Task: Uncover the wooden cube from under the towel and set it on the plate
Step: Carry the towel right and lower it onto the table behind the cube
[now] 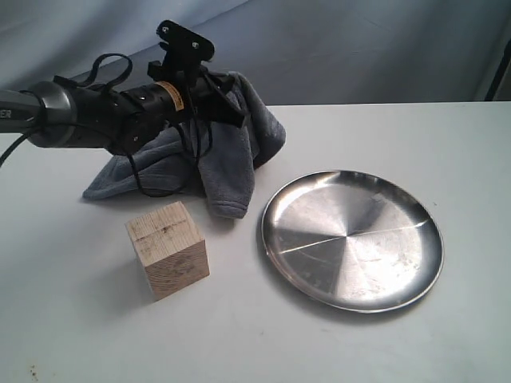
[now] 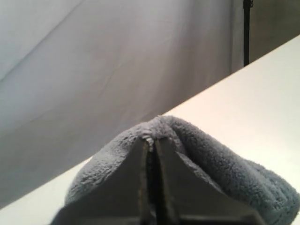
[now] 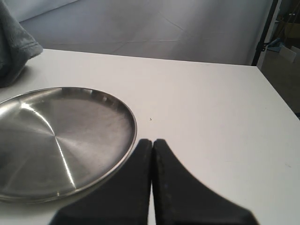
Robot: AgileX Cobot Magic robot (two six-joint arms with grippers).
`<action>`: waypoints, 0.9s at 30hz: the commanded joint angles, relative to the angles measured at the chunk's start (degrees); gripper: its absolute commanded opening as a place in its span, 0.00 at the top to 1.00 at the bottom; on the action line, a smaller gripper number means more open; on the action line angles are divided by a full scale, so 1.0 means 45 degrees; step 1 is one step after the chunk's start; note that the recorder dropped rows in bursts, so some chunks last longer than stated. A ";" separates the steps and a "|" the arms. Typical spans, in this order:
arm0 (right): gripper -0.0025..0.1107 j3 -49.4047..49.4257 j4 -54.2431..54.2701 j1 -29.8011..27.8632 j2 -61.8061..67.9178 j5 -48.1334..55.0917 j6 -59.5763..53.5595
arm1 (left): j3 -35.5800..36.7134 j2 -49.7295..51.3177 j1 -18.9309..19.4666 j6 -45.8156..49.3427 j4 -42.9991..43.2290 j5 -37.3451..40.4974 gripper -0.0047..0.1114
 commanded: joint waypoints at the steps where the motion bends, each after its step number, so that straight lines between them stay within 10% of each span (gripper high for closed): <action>1: 0.98 0.0044 -0.0107 0.0028 -0.0069 -0.0005 -0.0027 | -0.0585 0.0664 -0.0045 -0.0164 -0.0028 0.1423 0.96; 20: 0.98 0.0044 -0.0107 0.0028 -0.0069 -0.0005 -0.0027 | -0.0603 0.1415 -0.0045 -0.0164 -0.0028 0.2099 0.94; 27: 0.98 0.0044 -0.0107 0.0028 -0.0069 -0.0005 -0.0027 | -0.0603 0.1325 -0.0045 -0.0122 -0.0028 0.3084 0.44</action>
